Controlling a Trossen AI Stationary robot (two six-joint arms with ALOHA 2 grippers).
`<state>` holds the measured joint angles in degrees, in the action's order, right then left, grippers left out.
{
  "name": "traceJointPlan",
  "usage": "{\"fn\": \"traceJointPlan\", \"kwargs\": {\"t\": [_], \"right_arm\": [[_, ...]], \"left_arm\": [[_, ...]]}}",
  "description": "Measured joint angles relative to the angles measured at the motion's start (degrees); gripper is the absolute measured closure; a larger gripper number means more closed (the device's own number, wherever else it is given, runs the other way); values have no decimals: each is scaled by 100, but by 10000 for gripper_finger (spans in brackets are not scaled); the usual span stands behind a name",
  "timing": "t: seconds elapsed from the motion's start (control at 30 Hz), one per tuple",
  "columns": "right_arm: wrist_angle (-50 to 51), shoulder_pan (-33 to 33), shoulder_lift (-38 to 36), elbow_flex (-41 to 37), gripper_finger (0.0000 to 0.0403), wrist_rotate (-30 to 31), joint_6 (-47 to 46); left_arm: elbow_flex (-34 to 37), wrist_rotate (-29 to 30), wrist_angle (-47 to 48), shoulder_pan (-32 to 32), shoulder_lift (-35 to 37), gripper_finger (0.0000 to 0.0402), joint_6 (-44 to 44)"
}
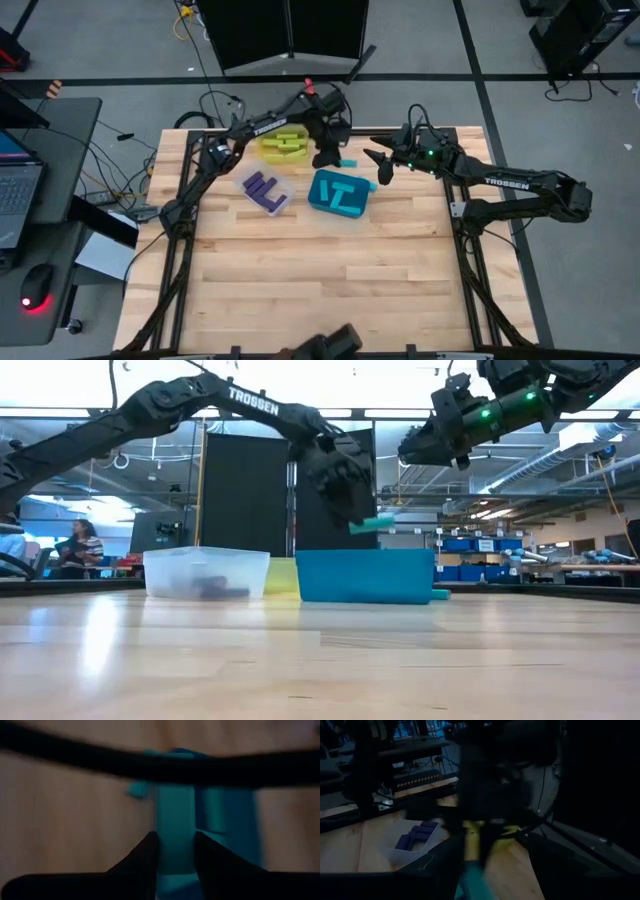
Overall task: Sort blocks
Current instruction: Put the blue block into the blue bin
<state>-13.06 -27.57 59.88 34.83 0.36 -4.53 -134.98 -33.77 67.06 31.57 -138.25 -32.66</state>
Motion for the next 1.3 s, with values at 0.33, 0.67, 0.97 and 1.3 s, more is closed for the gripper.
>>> {"fn": "traceJointPlan", "kwargs": {"t": [0.33, 0.67, 0.97, 1.3], "right_arm": [[-85, 0, 0, 0, 173, 0, 117], [30, 0, -200, 0, 169, 302, 131], [1849, 3, -745, -75, 153, 647, -331], [2339, 237, -573, -857, 148, 572, -440]], "left_arm": [[-2, 62, 1276, -799, 51, 281, -561], [-2, 1150, 1167, -1014, 47, 163, -217], [2, 854, 699, -512, 317, 145, 1103], [-2, 1024, 314, -279, 1534, 182, 1158]]}}
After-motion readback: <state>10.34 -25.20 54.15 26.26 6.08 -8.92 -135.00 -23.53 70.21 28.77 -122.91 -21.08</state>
